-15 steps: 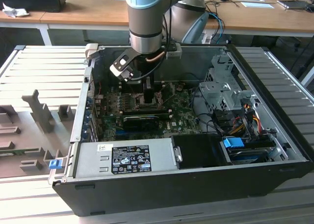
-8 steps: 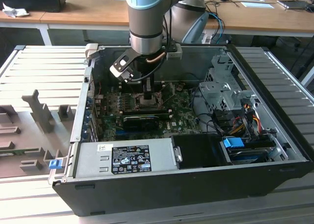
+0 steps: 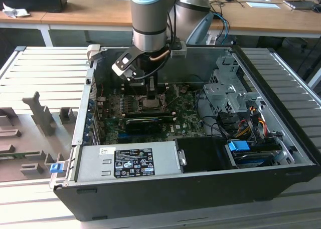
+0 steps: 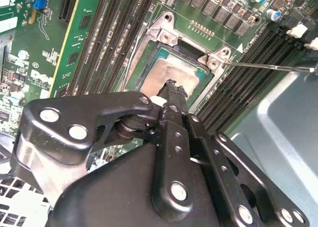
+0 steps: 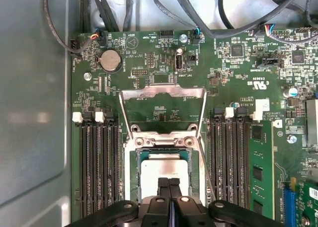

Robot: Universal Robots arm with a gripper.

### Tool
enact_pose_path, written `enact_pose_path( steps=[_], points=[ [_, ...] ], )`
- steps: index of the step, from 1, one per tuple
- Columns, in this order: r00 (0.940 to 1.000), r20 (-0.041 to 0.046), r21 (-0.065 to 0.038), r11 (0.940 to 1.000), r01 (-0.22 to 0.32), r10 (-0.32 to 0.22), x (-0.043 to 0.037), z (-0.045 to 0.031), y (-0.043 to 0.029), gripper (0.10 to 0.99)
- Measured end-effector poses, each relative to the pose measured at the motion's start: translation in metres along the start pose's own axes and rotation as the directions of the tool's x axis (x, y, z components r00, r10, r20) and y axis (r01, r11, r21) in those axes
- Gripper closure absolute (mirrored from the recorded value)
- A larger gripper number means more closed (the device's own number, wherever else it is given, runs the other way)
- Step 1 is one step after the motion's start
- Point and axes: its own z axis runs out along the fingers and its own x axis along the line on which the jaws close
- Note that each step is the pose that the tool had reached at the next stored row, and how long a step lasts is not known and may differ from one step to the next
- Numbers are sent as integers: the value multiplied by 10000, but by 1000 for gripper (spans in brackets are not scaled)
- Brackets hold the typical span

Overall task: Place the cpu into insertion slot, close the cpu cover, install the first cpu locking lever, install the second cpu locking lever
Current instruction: 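Place the cpu into insertion slot, then close the cpu cover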

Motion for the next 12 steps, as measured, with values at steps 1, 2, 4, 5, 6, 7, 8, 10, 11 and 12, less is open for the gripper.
enact_pose_path(
  steps=[1,2,4,5,6,7,8,10,11,12],
  points=[
    [10000,-1,0,10000,0,0,0,-7,1,980],
    [10000,1,2,10000,0,0,1,-18,1,980],
    [10000,0,149,9999,-4,4,2,-28,51,980],
    [10000,-5,175,9998,-5,5,-3,-26,85,980],
    [10000,-9,174,9998,-6,7,-3,-26,85,980],
    [10000,-10,174,9998,-8,8,-3,-26,86,980],
    [10000,-11,174,9998,-7,7,-3,-28,86,980],
    [10000,-10,175,9998,-6,6,-3,-41,88,980],
    [10000,-11,174,9998,-6,7,-2,-64,89,980],
    [10000,-10,175,9998,-6,6,-1,-94,91,980]
  ],
)
